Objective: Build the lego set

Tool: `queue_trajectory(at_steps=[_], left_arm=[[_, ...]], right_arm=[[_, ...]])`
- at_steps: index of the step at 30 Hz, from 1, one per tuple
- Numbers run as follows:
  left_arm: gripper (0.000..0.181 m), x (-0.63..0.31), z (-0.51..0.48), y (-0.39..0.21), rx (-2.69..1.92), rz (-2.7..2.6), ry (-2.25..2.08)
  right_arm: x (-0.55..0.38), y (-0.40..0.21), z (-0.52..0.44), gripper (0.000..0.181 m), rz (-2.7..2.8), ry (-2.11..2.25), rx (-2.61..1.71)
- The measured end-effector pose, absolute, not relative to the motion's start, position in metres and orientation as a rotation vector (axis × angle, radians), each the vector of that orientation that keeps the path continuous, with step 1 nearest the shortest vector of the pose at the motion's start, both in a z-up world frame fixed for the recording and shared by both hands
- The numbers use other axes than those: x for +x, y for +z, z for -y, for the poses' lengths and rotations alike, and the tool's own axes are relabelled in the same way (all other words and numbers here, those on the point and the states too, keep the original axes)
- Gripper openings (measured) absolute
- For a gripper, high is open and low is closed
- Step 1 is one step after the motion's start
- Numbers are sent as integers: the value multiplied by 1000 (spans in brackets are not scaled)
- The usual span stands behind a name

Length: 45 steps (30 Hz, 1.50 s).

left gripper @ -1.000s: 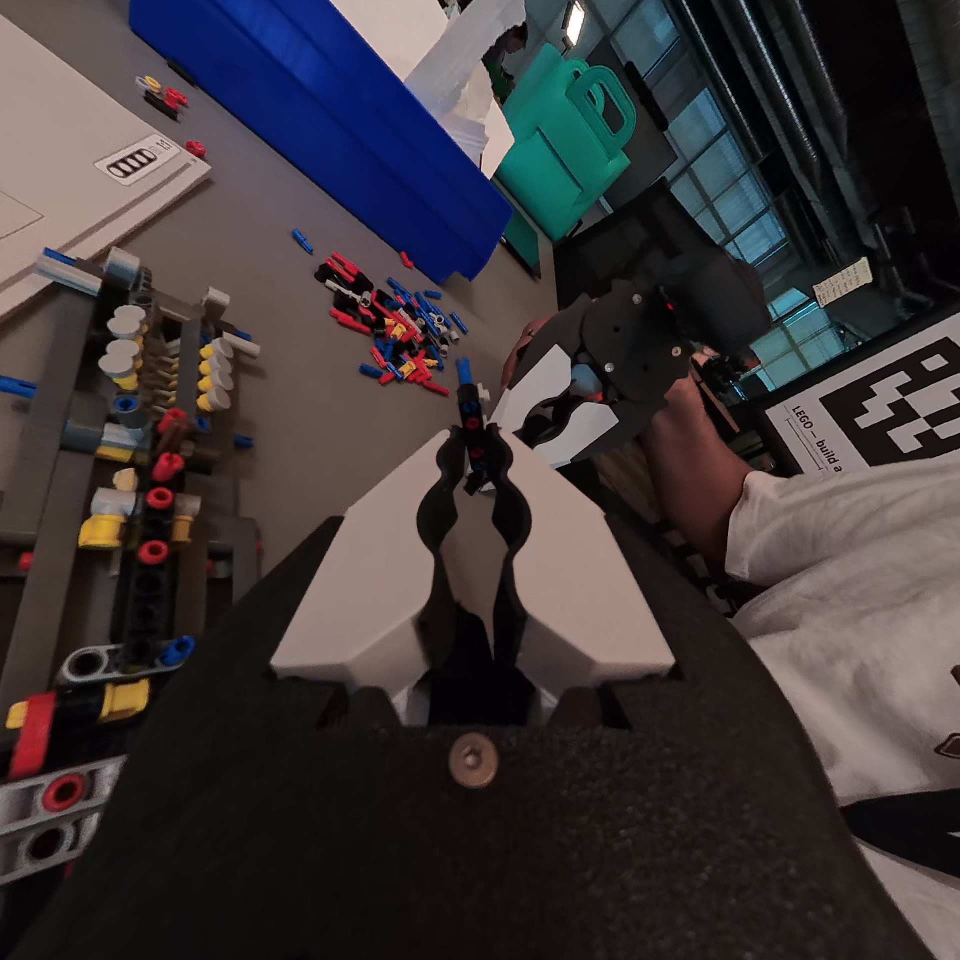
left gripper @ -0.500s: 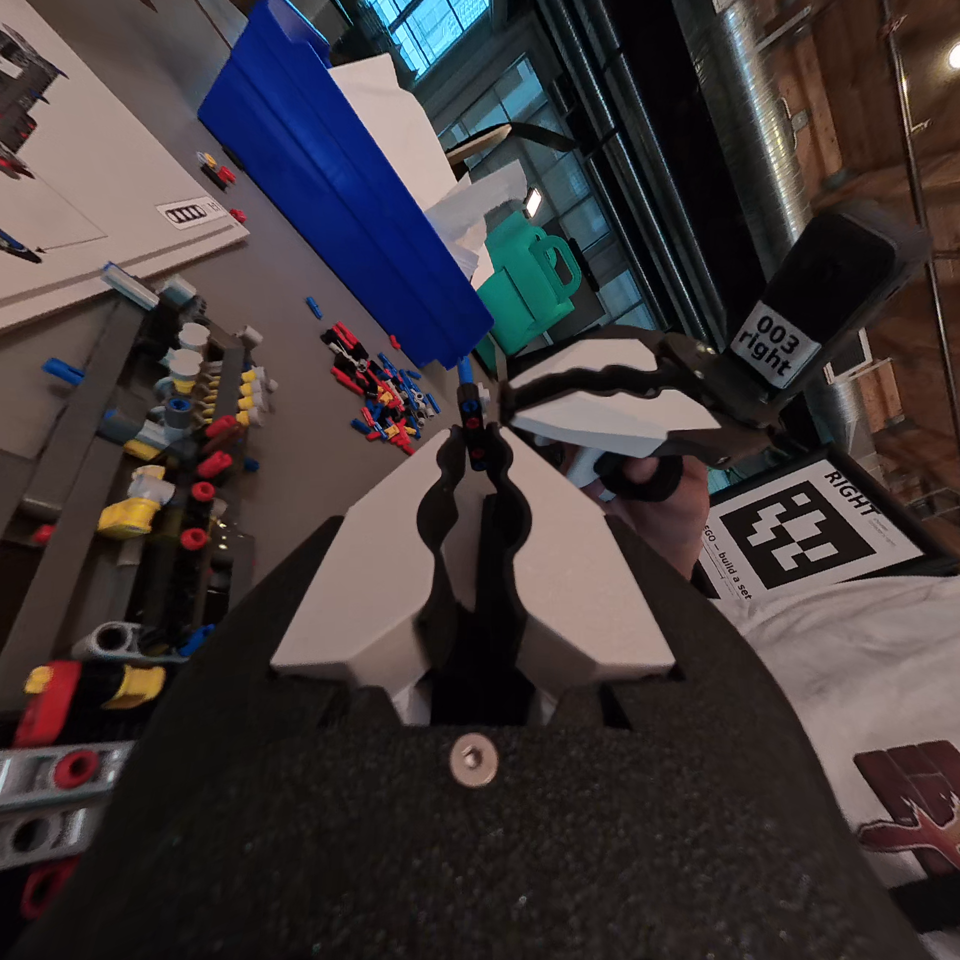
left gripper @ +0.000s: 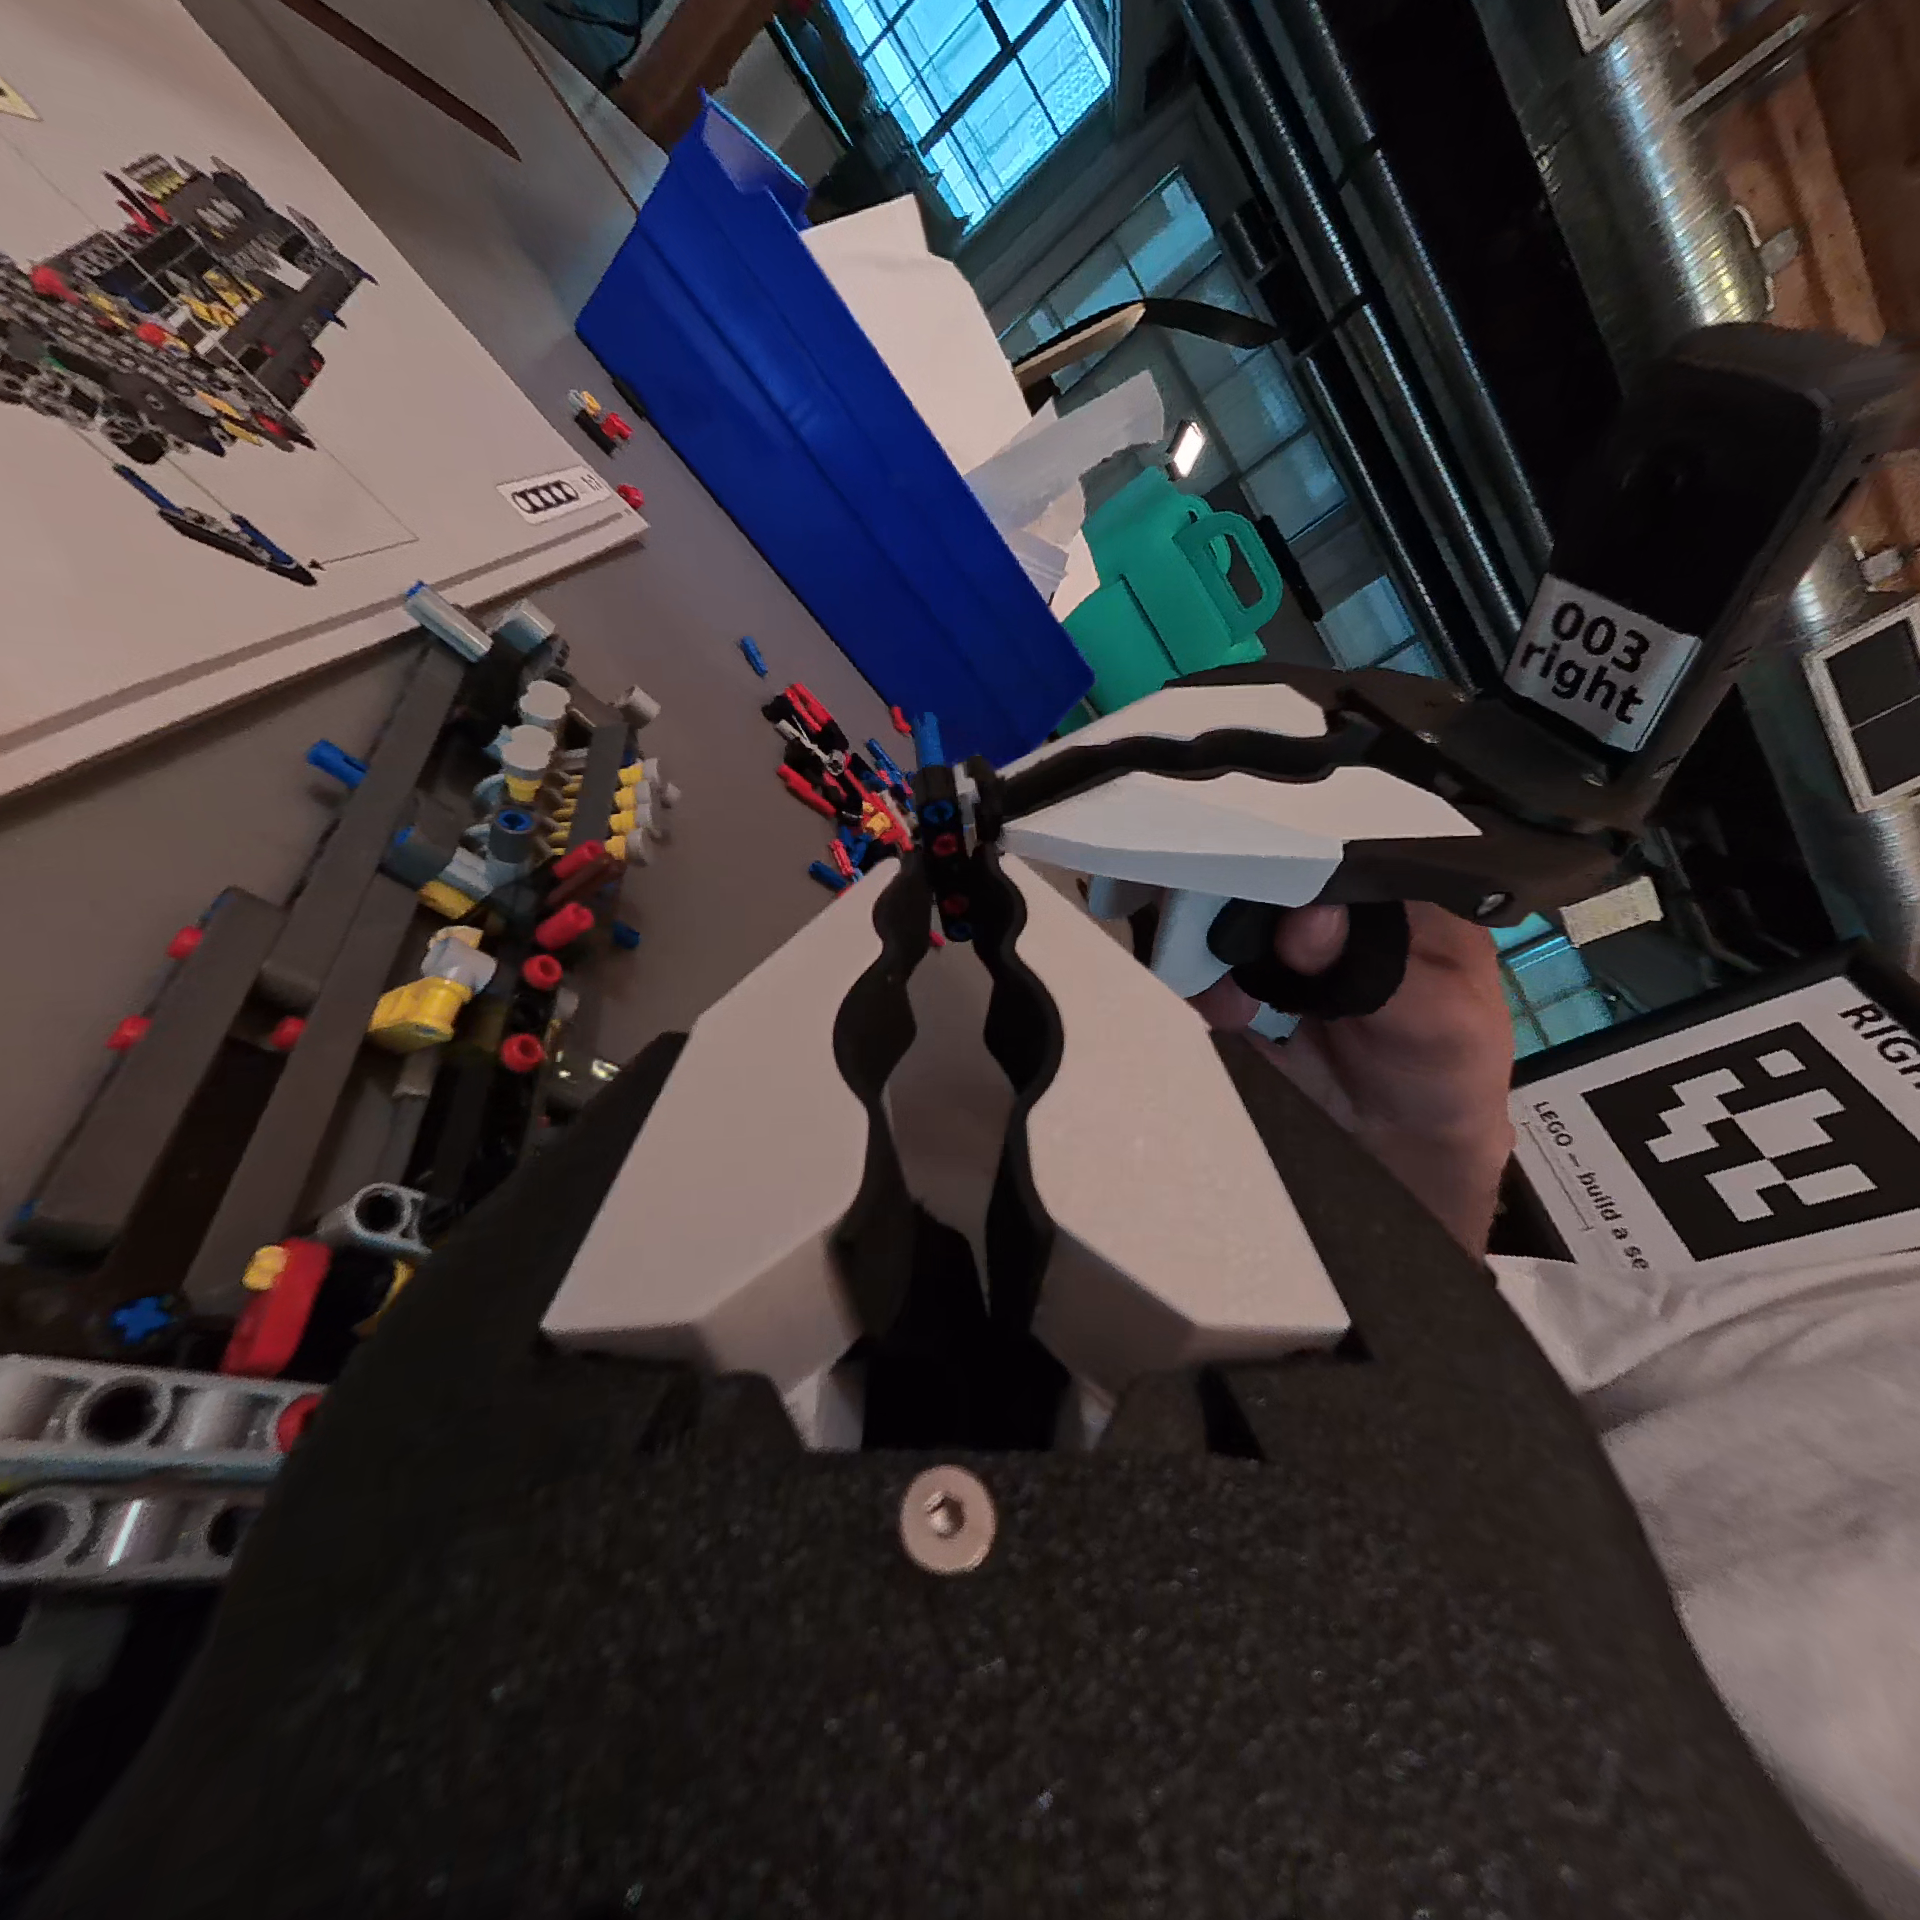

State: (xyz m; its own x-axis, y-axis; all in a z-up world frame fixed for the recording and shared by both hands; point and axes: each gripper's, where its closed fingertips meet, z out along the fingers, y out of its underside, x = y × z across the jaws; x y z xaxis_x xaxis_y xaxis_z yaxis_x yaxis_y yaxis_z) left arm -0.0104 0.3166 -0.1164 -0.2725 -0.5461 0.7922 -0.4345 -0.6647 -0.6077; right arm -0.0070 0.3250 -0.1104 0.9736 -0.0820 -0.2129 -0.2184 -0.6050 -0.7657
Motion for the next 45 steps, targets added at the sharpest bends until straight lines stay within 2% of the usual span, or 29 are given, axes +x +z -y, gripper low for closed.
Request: queue_trajectory(at_steps=[8, 17, 27, 36, 45], left_arm=[[6, -12, -318, -117, -1720, -1392, -1818], [6, -14, -319, -112, -1534, -1528, -1521], [6, -18, -317, -105, -1411, -1581, -1435], [7, -19, -315, -110, -1394, -1612, -1358], [7, -20, -310, -101, -1433, -1572, -1635]], right_arm=[[-8, -111, -324, 6, -169, 156, -2231], [-11, -105, -322, 6, 17, -78, -2258], [-16, -98, -320, 6, -3, 30, -2237], [-14, -103, -319, 6, -23, -112, -2223], [-18, -92, -316, 7, 13, 105, -2102]])
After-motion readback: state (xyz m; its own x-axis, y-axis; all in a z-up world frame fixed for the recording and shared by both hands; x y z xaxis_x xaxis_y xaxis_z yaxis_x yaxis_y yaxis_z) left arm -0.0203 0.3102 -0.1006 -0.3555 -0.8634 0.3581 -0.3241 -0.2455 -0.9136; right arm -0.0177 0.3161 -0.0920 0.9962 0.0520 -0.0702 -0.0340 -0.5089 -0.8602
